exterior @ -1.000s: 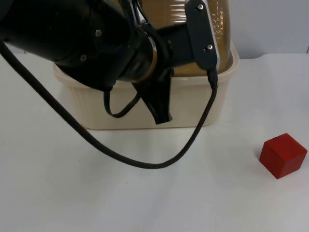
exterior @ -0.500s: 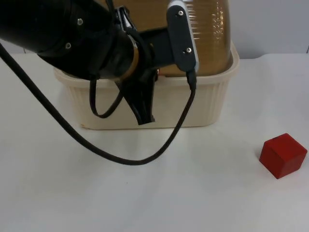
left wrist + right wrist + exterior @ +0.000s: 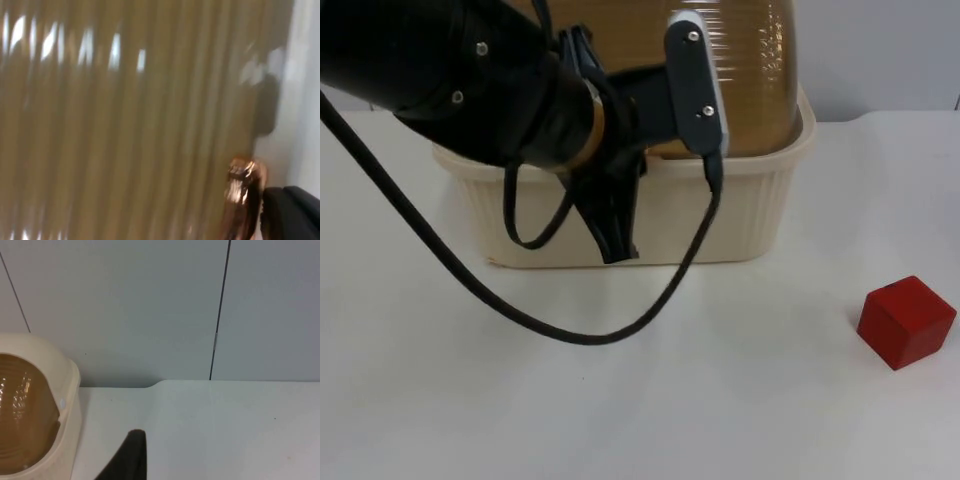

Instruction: Open the box lid with the left hand, place the block into the box with the right hand, then close the box lid with the left hand.

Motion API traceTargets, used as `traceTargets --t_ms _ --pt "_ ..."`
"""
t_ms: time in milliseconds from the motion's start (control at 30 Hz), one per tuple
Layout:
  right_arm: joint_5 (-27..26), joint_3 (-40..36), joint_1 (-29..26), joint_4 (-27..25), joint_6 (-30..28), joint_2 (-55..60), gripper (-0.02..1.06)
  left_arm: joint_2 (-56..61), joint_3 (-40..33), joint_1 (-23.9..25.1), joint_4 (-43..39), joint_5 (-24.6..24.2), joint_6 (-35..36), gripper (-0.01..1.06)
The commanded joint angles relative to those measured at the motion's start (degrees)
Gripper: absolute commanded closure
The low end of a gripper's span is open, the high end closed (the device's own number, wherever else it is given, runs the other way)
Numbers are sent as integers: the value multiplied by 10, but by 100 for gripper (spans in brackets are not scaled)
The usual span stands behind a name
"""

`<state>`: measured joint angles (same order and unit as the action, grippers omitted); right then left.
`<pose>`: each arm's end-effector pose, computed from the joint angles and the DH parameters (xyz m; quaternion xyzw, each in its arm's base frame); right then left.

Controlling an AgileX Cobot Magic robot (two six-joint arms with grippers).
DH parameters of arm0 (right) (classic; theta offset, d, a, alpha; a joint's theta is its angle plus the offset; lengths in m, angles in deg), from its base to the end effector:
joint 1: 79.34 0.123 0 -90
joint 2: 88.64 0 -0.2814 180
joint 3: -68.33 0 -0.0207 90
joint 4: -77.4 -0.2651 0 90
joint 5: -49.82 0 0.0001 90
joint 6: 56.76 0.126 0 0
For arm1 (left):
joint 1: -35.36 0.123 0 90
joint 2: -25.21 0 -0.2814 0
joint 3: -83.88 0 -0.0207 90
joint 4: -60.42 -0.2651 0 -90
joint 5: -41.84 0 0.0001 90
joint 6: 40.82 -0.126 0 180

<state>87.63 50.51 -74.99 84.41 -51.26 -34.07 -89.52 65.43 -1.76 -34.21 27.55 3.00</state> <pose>0.2015 0.0059 0.4092 -0.0100 0.8188 -0.0091 0.5740 0.3504 -0.2262 0.1306 0.5939 0.6867 0.1610 0.3870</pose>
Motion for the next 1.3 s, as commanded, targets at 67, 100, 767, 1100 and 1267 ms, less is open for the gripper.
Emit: traceTargets --t_ms 67,100,767,1100,1267 --pt "-3 4 2 4 1 -7 0 0 -2 6 -1 -4 1 105" --pt "-3 4 2 4 1 -7 0 0 -2 6 -1 -2 1 105" --pt "1 4 2 3 0 -7 0 0 -2 6 -5 -78 1 105" --pt "1 4 2 3 0 -7 0 5 -1 6 -9 -79 26 105" --pt "1 4 2 2 0 -7 0 17 -1 6 -20 -75 42 105"
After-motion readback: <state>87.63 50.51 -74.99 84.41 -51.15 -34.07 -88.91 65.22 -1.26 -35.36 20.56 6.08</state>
